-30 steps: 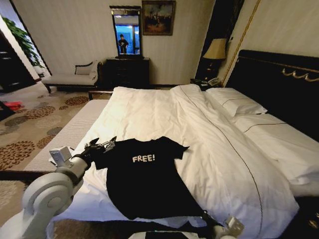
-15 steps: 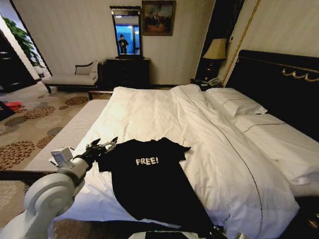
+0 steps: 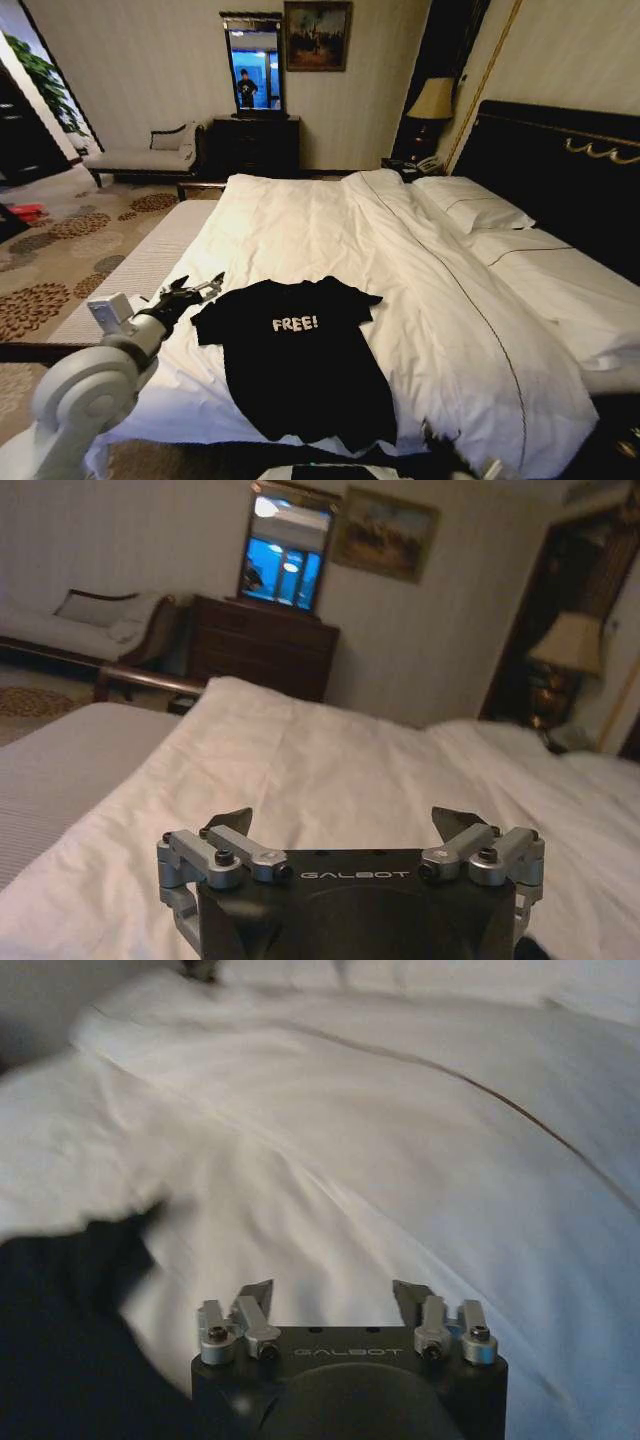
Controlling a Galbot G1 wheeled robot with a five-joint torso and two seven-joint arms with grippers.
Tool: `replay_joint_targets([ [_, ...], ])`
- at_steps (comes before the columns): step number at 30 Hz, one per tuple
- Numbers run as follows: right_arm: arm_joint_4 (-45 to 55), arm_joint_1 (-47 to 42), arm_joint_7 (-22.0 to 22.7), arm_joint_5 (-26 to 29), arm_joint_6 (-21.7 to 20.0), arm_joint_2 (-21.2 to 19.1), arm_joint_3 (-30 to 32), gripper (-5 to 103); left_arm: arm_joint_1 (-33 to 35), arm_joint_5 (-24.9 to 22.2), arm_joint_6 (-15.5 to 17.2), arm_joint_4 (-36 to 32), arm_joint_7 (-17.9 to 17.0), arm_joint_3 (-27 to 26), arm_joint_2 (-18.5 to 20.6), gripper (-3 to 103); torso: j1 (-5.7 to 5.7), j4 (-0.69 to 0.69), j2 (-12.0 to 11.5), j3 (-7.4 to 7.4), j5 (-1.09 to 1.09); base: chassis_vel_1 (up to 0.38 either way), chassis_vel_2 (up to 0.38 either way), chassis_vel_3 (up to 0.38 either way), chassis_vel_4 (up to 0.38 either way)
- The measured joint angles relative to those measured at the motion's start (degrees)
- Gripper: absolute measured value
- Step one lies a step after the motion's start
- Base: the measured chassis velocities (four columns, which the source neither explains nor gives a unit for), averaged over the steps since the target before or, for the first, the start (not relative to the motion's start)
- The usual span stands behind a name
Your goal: Fold the clothes on the bed.
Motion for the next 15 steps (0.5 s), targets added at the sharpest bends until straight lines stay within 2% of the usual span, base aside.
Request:
replay_joint_targets([
  [1,0.0,0.0,0.0,0.0,0.0,0.0,0.0,68,0.0,0.0,0.0,0.0,0.0,0.0,0.0,100,0.0,0.0,0.0,0.0,0.0,0.0,0.0,0.0,0.0],
  [3,-5.0,9.99,-3.54,6.09,-1.07,-3.18,-0.16,78,0.35,-3.36,-0.67,-0.86,-0.26,-4.23,-1.31,100,0.02,0.01,-0.01,0.01,0.02,0.0,0.0,0.0,0.0],
  [4,-6.84,13.48,-4.94,7.67,-1.27,-3.95,-1.11,78,0.62,-4.24,-0.9,-1.22,-0.24,-5.61,-1.85,100,0.02,0.02,-0.01,0.01,0.02,0.0,0.0,0.0,0.0],
  [5,-6.84,13.48,-4.94,7.67,-1.27,-3.95,-1.11,78,0.62,-4.24,-0.9,-1.22,-0.24,-5.61,-1.85,100,0.02,0.02,-0.01,0.01,0.02,0.0,0.0,0.0,0.0],
  [6,-9.73,19.46,-6.76,10.08,-1.81,-4.69,-3.32,89,1.24,-5.77,-1.34,-1.68,-0.18,-8.42,-3.02,100,0.03,0.04,-0.02,0.01,0.03,0.0,0.0,0.0,0.0],
  [7,-11.05,22.11,-7.74,11.65,-2.37,-4.71,-4.22,89,1.34,-6.44,-1.51,-1.79,-0.16,-9.37,-3.48,100,0.02,0.07,-0.02,0.01,0.03,0.0,0.0,0.0,0.0],
  [9,-13.19,25.72,-9.48,14.55,-3.39,-3.94,-5.3,97,0.89,-6.91,-1.61,-1.88,-0.03,-9.71,-3.64,100,0.02,0.03,-0.01,0.01,-0.01,0.0,0.0,0.0,0.0],
  [10,-14.15,27.11,-10.13,15.64,-3.71,-3.43,-5.93,99,0.92,-6.92,-1.61,-1.89,-0.01,-9.76,-3.61,100,0.02,-0.07,-0.01,0.01,-0.01,0.0,0.0,0.0,0.0],
  [15,-17.68,31.53,-12.45,17.64,-4.12,-1.95,-8.11,100,1.65,-6.56,-1.33,-1.92,-0.1,-10.22,-3.34,100,0.02,-0.03,-0.01,0.01,-0.01,0.0,0.0,0.0,0.0],
])
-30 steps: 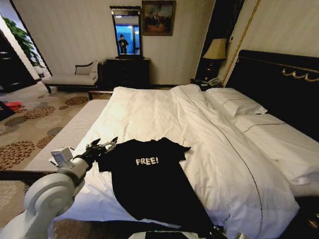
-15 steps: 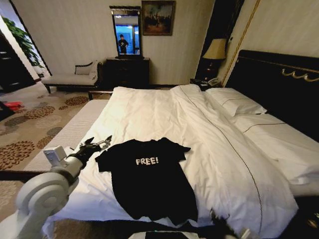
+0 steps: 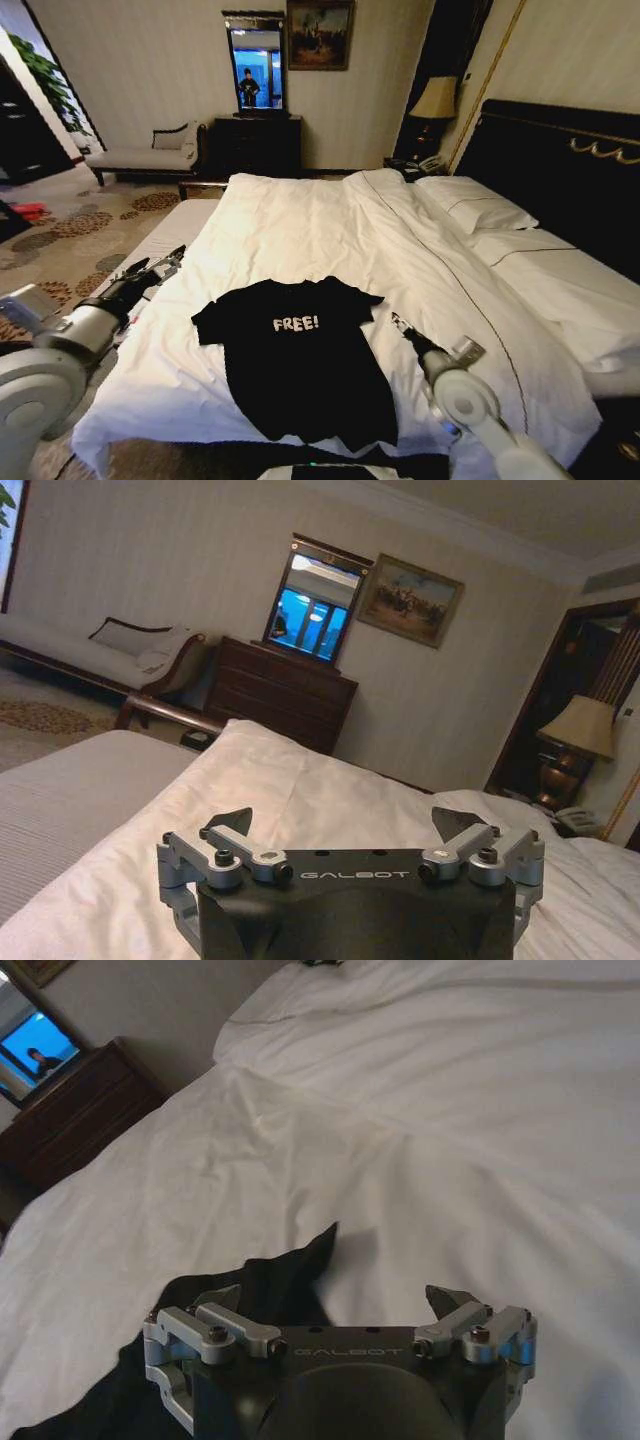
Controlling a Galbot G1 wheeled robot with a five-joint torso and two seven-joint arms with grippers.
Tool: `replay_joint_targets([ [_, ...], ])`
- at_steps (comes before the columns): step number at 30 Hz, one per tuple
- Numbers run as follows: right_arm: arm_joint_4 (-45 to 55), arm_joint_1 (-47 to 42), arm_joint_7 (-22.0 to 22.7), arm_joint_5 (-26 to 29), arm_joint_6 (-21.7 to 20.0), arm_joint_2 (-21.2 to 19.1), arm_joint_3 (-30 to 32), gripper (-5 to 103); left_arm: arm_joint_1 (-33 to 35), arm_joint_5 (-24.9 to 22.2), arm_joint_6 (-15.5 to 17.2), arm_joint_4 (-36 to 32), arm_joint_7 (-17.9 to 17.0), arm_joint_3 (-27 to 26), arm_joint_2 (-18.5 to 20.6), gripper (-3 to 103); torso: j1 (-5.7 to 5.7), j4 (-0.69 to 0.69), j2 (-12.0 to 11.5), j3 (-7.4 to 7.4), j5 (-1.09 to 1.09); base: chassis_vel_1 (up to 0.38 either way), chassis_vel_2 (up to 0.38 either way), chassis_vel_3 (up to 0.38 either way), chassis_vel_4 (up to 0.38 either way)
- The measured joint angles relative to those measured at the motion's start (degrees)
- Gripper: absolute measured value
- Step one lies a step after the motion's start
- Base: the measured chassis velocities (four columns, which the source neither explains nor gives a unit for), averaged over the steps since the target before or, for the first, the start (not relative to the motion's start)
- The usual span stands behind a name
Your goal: Fold the clothes on the bed.
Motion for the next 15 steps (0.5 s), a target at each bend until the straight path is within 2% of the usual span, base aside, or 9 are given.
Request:
replay_joint_targets([
  [2,-2.7,3.26,-0.37,1.68,0.0,1.07,-1.86,100,0.67,0.41,0.36,0.0,-0.41,-0.72,-0.13,100,0.0,0.05,0.0,0.0,0.02,0.0,0.0,0.0,0.0],
  [4,-5.46,6.38,-0.12,3.42,0.0,2.29,-3.52,100,1.13,0.63,0.77,0.0,-1.18,-1.17,-0.41,100,0.0,0.04,0.0,0.0,0.01,0.0,0.0,0.0,0.0],
  [14,-15.04,13.44,0.3,4.35,-0.01,6.69,-7.15,101,2.2,1.07,1.45,0.01,-2.35,-2.6,-1.41,100,-0.01,0.04,0.0,0.0,0.01,0.0,0.0,0.0,0.0],
  [15,-15.86,13.71,0.05,4.25,-0.01,7.35,-7.29,96,2.38,1.09,1.54,0.01,-2.48,-2.77,-1.61,100,0.0,0.04,0.0,0.0,0.01,0.0,0.0,0.0,0.0],
])
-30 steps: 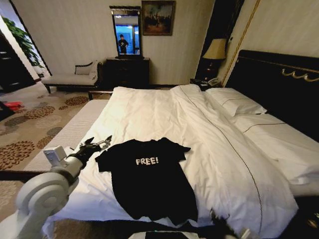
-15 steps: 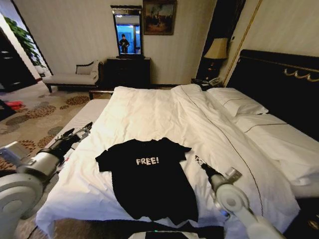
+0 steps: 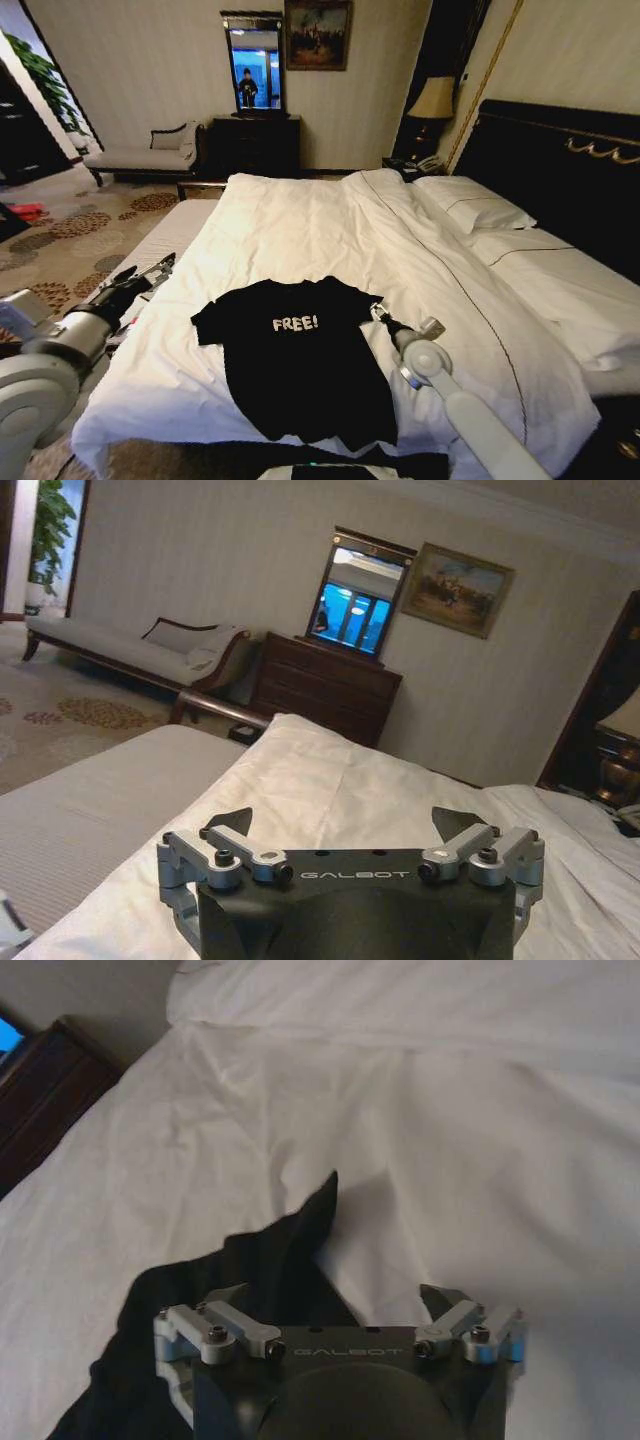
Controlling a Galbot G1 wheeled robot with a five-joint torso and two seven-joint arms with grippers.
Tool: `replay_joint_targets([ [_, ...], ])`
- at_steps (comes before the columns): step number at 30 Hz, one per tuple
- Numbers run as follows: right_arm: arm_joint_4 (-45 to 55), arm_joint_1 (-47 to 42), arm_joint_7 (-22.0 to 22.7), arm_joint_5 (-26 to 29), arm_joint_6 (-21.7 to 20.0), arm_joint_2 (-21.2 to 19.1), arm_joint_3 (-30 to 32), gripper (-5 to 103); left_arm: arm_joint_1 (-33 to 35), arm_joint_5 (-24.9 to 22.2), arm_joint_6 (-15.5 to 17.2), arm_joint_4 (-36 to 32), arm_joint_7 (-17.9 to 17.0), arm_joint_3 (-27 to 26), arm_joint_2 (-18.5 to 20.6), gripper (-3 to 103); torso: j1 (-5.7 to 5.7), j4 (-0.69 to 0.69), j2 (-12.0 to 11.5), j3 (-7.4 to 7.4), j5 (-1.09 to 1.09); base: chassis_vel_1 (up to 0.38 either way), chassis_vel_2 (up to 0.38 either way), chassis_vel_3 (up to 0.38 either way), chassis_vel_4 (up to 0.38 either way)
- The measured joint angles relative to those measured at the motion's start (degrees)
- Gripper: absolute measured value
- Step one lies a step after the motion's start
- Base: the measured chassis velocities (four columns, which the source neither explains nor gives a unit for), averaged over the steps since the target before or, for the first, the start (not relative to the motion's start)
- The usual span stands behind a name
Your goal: Fold the clothes on the bed.
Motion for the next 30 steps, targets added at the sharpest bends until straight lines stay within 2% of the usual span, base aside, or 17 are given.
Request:
replay_joint_targets([
  [3,-1.76,0.5,-0.89,-0.54,-0.01,2.14,-0.43,81,0.31,0.1,0.33,0.02,-0.58,-0.2,-0.58,100,-0.01,-0.01,0.0,0.0,-0.01,0.0,0.0,0.0,0.0],
  [5,-2.07,0.6,-1.05,-0.72,-0.02,2.58,-0.56,81,0.33,0.15,0.36,0.02,-0.62,-0.2,-0.67,100,-0.01,-0.01,0.0,-0.01,-0.01,0.0,0.0,0.0,0.0],
  [6,-2.78,0.87,-1.41,-1.03,-0.02,3.65,-0.85,70,0.4,0.32,0.42,0.02,-0.71,-0.18,-0.86,100,-0.02,-0.01,0.01,-0.01,-0.01,0.0,0.0,0.0,0.0],
  [15,-4.68,1.29,-2.6,-2.55,-0.05,6.68,-1.95,64,0.69,0.58,0.64,0.04,-1.04,-0.12,-1.15,100,-0.01,0.0,0.01,-0.01,-0.01,0.0,0.0,0.0,0.0],
  [16,-4.97,1.38,-2.87,-2.83,-0.06,6.9,-2.02,58,0.69,0.66,0.66,0.04,-1.06,-0.01,-1.15,100,-0.01,0.0,0.01,-0.01,-0.01,0.0,0.0,0.0,0.0],
  [18,-5.1,1.43,-2.96,-2.96,-0.06,6.97,-2.04,58,0.68,0.71,0.66,0.04,-1.07,0.04,-1.15,100,-0.01,0.0,0.01,-0.01,-0.01,0.0,0.0,0.0,0.0],
  [21,-5.83,1.61,-3.48,-3.68,-0.02,6.93,-2.04,41,0.57,0.94,0.68,0.04,-1.1,0.41,-1.12,100,-0.01,-0.01,0.01,-0.01,-0.01,0.0,0.0,0.0,0.0],
  [23,-5.93,1.62,-3.58,-3.78,0.02,6.9,-2.01,41,0.54,0.99,0.68,0.04,-1.1,0.51,-1.12,100,-0.01,0.0,0.01,-0.01,-0.01,0.0,0.0,0.0,0.0],
  [26,-6.27,1.61,-4.06,-4.26,0.38,6.74,-1.75,25,0.46,1.49,0.68,0.04,-1.1,1.26,-1.15,100,-0.01,-0.01,0.01,-0.01,0.0,0.0,0.0,0.0,0.0],
  [27,-6.27,1.61,-4.06,-4.26,0.38,6.74,-1.75,25,0.46,1.49,0.68,0.04,-1.1,1.26,-1.15,100,-0.01,-0.01,0.01,-0.01,0.0,0.0,0.0,0.0,0.0],
  [30,-6.35,1.49,-4.5,-4.99,0.94,6.8,-1.67,9,0.41,1.77,0.69,0.04,-1.1,1.6,-1.15,100,-0.01,0.0,0.01,-0.01,0.0,0.0,0.0,0.0,0.0],
])
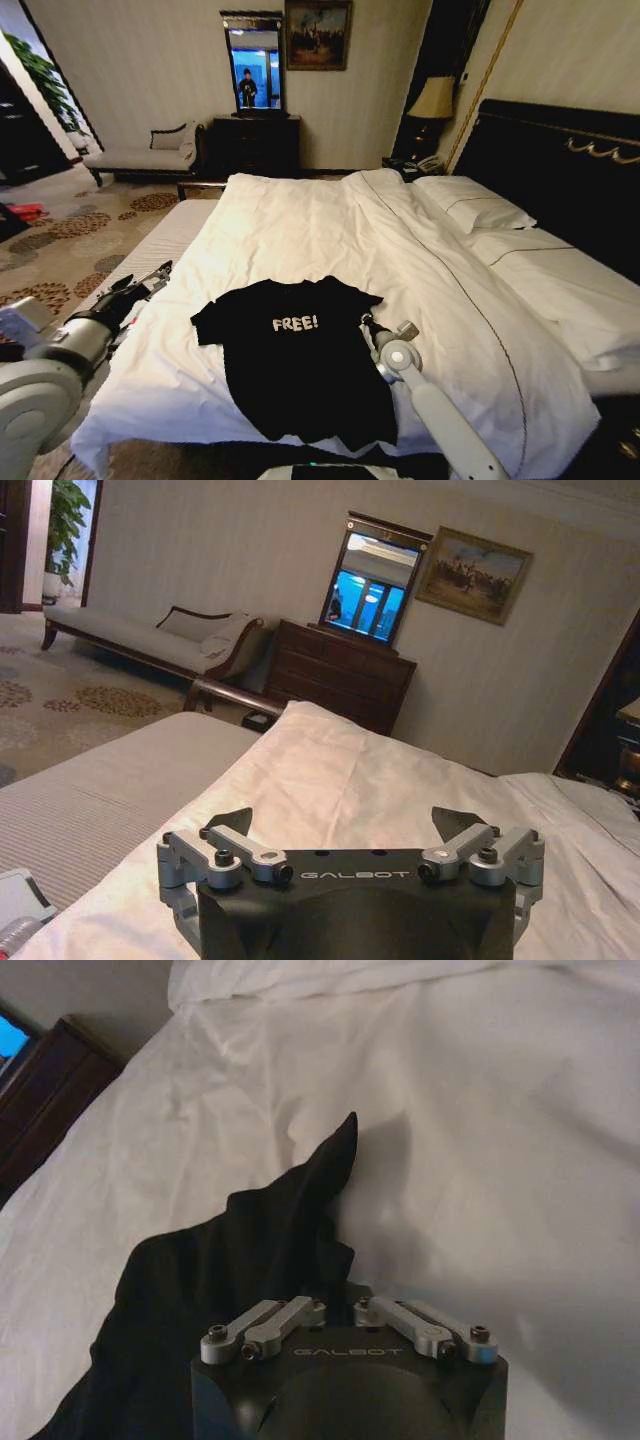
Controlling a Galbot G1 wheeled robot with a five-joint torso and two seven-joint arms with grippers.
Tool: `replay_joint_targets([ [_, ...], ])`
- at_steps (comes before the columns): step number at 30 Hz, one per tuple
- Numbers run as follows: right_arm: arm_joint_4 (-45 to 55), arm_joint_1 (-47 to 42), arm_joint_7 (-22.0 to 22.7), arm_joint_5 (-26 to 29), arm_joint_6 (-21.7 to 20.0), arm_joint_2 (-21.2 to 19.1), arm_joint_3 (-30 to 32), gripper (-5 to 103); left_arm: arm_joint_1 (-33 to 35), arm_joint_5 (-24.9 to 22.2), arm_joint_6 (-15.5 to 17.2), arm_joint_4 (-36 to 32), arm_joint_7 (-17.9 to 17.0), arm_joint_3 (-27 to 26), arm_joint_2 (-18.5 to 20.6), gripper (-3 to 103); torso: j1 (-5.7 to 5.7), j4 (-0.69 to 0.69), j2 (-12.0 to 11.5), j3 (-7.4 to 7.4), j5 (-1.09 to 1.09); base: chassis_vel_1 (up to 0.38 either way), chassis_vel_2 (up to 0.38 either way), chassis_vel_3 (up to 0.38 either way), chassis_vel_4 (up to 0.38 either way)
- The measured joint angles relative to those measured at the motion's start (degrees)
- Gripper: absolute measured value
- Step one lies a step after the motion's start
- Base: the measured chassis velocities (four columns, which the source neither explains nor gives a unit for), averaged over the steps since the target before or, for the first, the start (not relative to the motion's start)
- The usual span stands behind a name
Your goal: Fold the clothes on the bed.
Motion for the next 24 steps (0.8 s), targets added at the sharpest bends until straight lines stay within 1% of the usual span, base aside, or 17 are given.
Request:
replay_joint_targets([
  [2,-0.02,-0.03,-0.16,-0.36,0.37,0.03,0.05,9,0.0,0.04,0.0,0.0,0.0,0.02,0.01,100,0.0,0.0,0.0,0.0,0.0,0.0,0.0,0.0,0.0],
  [3,-0.03,-0.13,-0.49,-1.17,1.46,0.09,0.25,4,-0.01,0.07,0.0,0.0,0.02,0.03,0.03,100,0.0,0.0,0.0,0.0,0.0,0.0,0.0,0.0,0.0],
  [5,0.33,-0.46,-0.8,-2.19,3.44,0.07,0.77,1,-0.01,0.11,0.0,0.0,0.05,0.04,0.01,100,0.0,0.0,0.0,0.0,0.0,0.0,0.0,0.0,0.0],
  [8,1.34,-1.03,-1.21,-3.09,4.97,-0.13,1.15,0,-0.01,0.13,0.0,0.0,0.07,0.04,-0.09,100,0.0,0.0,0.0,0.0,0.0,0.0,0.0,0.0,0.0],
  [10,3.78,-2.66,-3.18,-5.27,6.89,-0.58,1.16,0,0.05,0.25,0.0,0.0,0.08,0.12,-0.4,100,0.0,0.0,0.0,0.0,0.0,0.0,0.0,0.0,0.0],
  [11,3.78,-2.66,-3.18,-5.27,6.89,-0.58,1.16,0,0.05,0.25,0.0,0.0,0.08,0.12,-0.4,100,0.0,0.0,0.0,0.0,0.0,0.0,0.0,0.0,0.0],
  [12,4.44,-3.21,-4.23,-6.21,7.4,-0.69,0.78,0,0.08,0.35,0.0,0.0,0.08,0.23,-0.52,100,0.0,-0.01,0.0,0.0,-0.01,0.0,0.0,0.0,0.0],
  [14,5.46,-4.23,-8.37,-9.3,9.04,-0.82,-1.51,0,0.27,0.7,0.0,0.0,0.12,0.46,-0.76,100,0.0,-0.02,0.0,0.0,-0.01,0.0,0.0,0.0,0.0],
  [15,5.46,-4.24,-9.48,-10.2,9.5,-0.81,-2.36,0,0.35,0.78,0.0,0.0,0.13,0.49,-0.79,100,0.0,-0.01,0.0,0.0,-0.01,0.0,0.0,0.0,0.0],
  [16,5.46,-4.24,-9.48,-10.2,9.5,-0.81,-2.36,0,0.35,0.78,0.0,0.0,0.13,0.49,-0.79,100,0.0,-0.01,0.0,0.0,-0.01,0.0,0.0,0.0,0.0],
  [17,4.75,-3.82,-12.31,-12.67,10.76,-0.62,-4.86,0,0.62,0.94,-0.01,0.0,0.15,0.48,-0.81,100,0.0,-0.01,0.0,0.0,-0.01,0.0,0.0,0.0,0.0],
  [19,2.73,-2.73,-16.62,-15.82,12.43,-0.05,-8.38,0,1.03,0.99,-0.01,0.01,0.16,0.13,-0.8,100,0.0,0.01,0.0,0.0,0.0,0.0,0.0,0.0,0.0],
  [20,2.73,-2.73,-16.62,-15.82,12.43,-0.05,-8.38,0,1.03,0.99,-0.01,0.01,0.16,0.13,-0.8,100,0.0,0.01,0.0,0.0,0.0,0.0,0.0,0.0,0.0],
  [21,2.09,-2.4,-17.94,-16.73,12.9,0.15,-9.51,0,1.2,0.99,-0.01,0.01,0.16,-0.07,-0.77,100,0.0,0.02,0.0,0.0,-0.01,0.0,0.0,0.0,0.0],
  [22,0.74,-1.86,-21.17,-18.52,13.61,0.45,-12.08,0,1.5,0.99,-0.01,0.01,0.16,-0.46,-0.74,100,0.01,0.01,-0.01,0.0,0.0,0.0,0.0,0.0,0.0],
  [24,-0.41,-1.38,-23.89,-19.77,13.88,0.41,-14.39,0,1.82,1.0,-0.01,0.01,0.16,-0.68,-0.77,100,0.0,0.0,0.0,0.0,-0.01,0.0,0.0,0.0,0.0],
])
